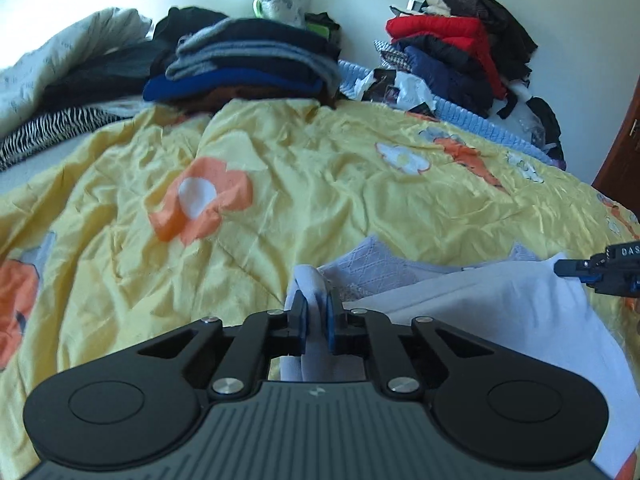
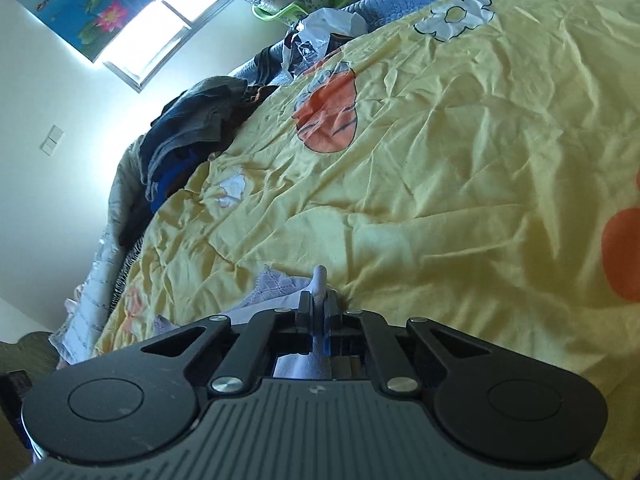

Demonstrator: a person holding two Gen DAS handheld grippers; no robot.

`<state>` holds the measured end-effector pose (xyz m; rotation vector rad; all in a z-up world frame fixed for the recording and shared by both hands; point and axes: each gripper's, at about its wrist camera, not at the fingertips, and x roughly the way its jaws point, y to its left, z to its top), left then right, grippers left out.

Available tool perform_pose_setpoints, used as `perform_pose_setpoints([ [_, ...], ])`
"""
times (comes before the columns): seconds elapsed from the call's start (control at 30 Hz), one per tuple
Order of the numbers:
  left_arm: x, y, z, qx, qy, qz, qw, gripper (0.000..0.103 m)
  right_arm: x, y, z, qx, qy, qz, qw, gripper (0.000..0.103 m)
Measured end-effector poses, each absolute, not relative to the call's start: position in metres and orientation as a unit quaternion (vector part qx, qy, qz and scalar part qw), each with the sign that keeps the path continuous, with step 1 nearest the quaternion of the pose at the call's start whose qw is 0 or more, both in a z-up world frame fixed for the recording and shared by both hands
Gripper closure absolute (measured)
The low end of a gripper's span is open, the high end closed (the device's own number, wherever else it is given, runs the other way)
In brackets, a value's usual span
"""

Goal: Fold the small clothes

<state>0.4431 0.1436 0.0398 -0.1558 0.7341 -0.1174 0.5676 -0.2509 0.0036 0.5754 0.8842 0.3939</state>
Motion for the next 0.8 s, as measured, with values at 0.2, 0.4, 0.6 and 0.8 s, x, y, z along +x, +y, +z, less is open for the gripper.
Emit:
perform_pose_setpoints([
  [0.2, 0.415, 0.132, 0.081, -0.069, 0.272, -0.066, 0.958, 0.092, 0.556, -0.269, 0.041, 0.33, 0.358, 0.19, 0.853, 0.081],
  [0.4, 0.435, 0.084, 0.076, 0.022, 0.264, -0.071, 0.962, 0.088, 0.563, -0.211, 0.041, 0.277, 0.417, 0.269, 0.823, 0.081],
  [0.6, 0.442, 0.091, 0.059, -0.015, 0.341, -0.125, 0.931, 0.088, 0.572, -0.206, 0.001, 0.246, 0.462, 0.223, 0.822, 0.098],
  [0.8, 0.452, 0.08, 0.028, 0.028, 0.385, -0.091, 0.918, 0.088, 0.58, -0.231, -0.016, 0.32, 0.468, 0.202, 0.799, 0.101],
])
